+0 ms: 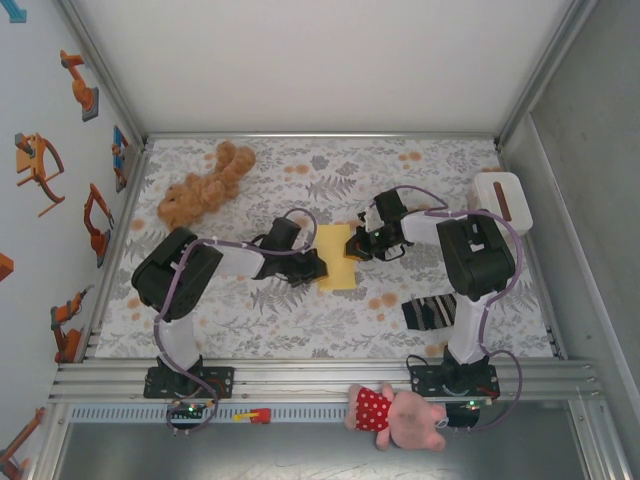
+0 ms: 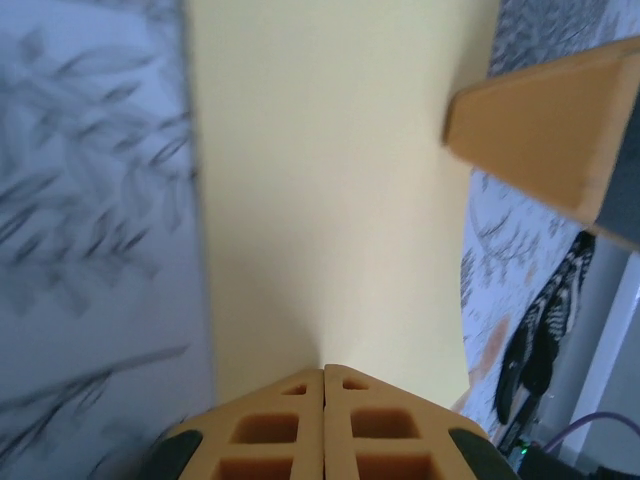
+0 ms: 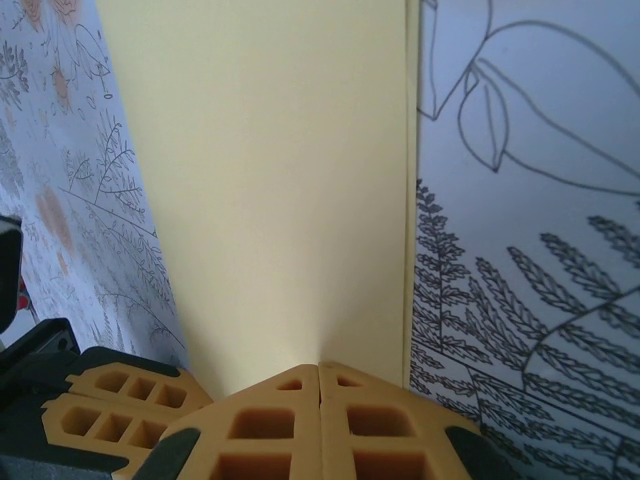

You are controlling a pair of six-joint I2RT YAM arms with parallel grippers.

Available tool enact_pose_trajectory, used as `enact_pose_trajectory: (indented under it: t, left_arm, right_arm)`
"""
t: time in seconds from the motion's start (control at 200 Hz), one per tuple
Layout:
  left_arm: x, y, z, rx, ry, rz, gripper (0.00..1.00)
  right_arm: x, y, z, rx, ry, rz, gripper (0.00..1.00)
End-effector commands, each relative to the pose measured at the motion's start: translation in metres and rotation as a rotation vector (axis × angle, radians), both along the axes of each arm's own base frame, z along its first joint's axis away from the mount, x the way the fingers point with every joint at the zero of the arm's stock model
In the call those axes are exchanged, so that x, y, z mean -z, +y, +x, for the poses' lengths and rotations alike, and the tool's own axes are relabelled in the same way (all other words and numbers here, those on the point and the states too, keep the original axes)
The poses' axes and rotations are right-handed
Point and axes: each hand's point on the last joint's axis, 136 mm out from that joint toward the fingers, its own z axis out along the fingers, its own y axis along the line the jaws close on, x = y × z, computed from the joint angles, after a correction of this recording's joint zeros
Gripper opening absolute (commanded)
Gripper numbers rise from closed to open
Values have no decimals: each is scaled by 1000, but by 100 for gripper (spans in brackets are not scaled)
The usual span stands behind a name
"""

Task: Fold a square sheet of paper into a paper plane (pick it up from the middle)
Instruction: First fold the square sheet of paper in half at the center of the table.

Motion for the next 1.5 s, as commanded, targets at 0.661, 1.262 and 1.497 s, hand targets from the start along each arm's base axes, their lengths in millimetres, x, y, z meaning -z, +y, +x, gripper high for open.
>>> enact_pose_trajectory:
  t: [0.661, 1.262, 1.497]
  left_arm:
    - [1, -26, -12, 72, -6, 146, 6]
    - [16, 67, -66, -33, 20, 295, 6]
    - [-55, 42, -14, -114, -204, 142, 10]
  right_arm:
    - [102, -94, -69, 69, 273, -514, 0]
    - [94, -84, -55, 99, 235, -466, 0]
    - [57, -37, -24, 106, 137, -318, 0]
